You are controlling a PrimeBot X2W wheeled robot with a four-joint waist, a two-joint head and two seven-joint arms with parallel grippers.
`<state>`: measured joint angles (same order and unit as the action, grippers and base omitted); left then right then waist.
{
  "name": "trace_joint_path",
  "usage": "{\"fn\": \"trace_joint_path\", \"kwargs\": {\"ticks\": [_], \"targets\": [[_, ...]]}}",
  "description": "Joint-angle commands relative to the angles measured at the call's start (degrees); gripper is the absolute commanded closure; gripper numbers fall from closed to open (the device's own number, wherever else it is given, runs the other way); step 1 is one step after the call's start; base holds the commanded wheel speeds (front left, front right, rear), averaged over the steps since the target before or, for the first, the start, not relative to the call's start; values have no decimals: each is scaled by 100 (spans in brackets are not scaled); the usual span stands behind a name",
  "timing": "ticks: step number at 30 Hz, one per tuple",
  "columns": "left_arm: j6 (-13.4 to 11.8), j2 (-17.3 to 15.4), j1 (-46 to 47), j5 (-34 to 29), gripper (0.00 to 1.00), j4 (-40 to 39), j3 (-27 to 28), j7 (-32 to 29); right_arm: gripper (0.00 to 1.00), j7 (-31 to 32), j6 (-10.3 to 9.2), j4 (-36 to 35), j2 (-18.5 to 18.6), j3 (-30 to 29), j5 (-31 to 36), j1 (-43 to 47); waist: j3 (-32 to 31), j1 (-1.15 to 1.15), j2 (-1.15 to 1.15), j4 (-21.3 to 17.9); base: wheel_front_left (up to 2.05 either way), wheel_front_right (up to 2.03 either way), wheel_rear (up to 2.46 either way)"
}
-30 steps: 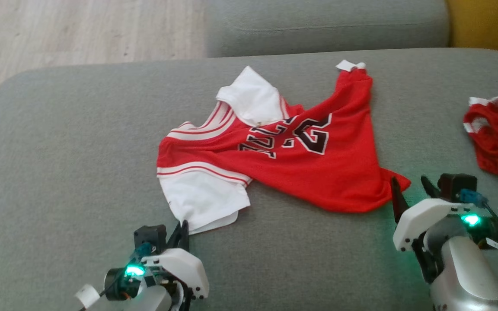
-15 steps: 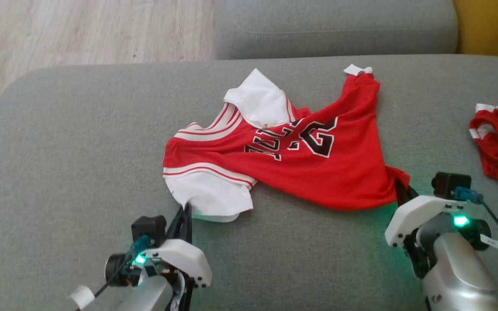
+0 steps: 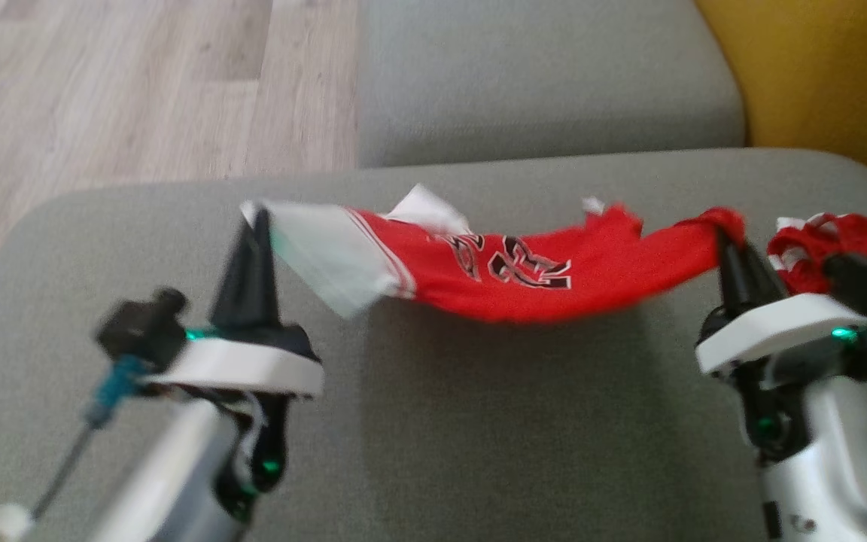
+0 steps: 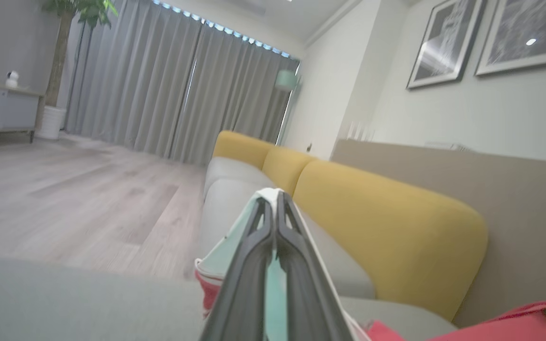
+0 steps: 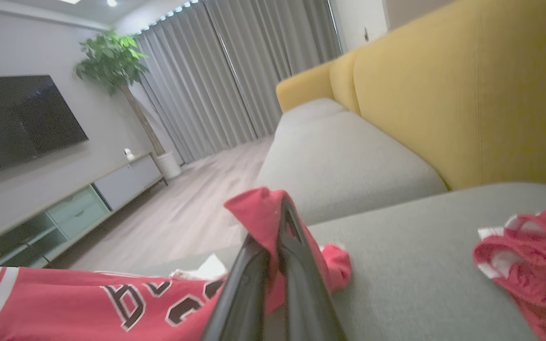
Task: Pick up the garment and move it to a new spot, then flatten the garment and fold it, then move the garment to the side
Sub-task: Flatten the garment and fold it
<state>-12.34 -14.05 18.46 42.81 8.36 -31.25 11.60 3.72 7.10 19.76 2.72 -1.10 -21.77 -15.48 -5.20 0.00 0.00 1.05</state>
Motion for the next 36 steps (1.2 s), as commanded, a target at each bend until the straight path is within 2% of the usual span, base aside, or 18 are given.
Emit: {"fn": "trace_joint_path", "kwargs": {"ticks": [1,7,11,15,19,22,25,28,32,33,36], "targets": [[-93,-332,310,0,100,-776,410,-33,100,229,39,-866,91,102,-205,-75,-166,0,0,-57,0,0,0],[-320,-953,693,-139,100,-2497,807,-465,100,990,39,-2961,99,-184,-587,277,-364,0,0,-134,0,0,0],[-440,-1347,1119,-297,100,-3293,952,-953,100,1446,39,-4120,72,-408,-646,420,-411,0,0,-168,0,0,0],[-444,-1641,1555,-369,100,-3613,1003,-1431,100,1813,39,-4920,48,-539,-601,479,-367,0,0,-196,0,0,0],[-416,-1733,1842,-325,100,-3508,981,-1744,100,2139,39,-5237,34,-529,-450,516,-195,0,0,-206,0,0,0],[-316,-1697,2038,-203,100,-3152,928,-1884,100,2295,39,-5060,28,-435,-322,442,34,0,0,-195,0,0,0],[-119,-1718,2344,-198,100,-2519,830,-1988,100,2321,39,-4555,24,-338,-201,97,322,0,0,-203,0,0,0],[108,-1675,2884,-248,100,-1744,732,-2069,100,2259,39,-3729,20,-293,-186,-616,672,0,0,-225,0,0,0],[378,-1537,4033,-561,100,-499,662,-1906,100,1864,39,-2328,18,-312,127,-2140,1204,0,0,-235,0,0,0],[378,-1537,4033,-561,100,-499,662,-1906,100,1864,39,-2328,18,-312,127,-2140,1204,0,0,-235,0,0,0],[484,-1360,4914,-820,100,557,662,-1577,100,1298,39,-1140,17,-405,410,-3321,1508,0,0,-232,0,0,0]]}}
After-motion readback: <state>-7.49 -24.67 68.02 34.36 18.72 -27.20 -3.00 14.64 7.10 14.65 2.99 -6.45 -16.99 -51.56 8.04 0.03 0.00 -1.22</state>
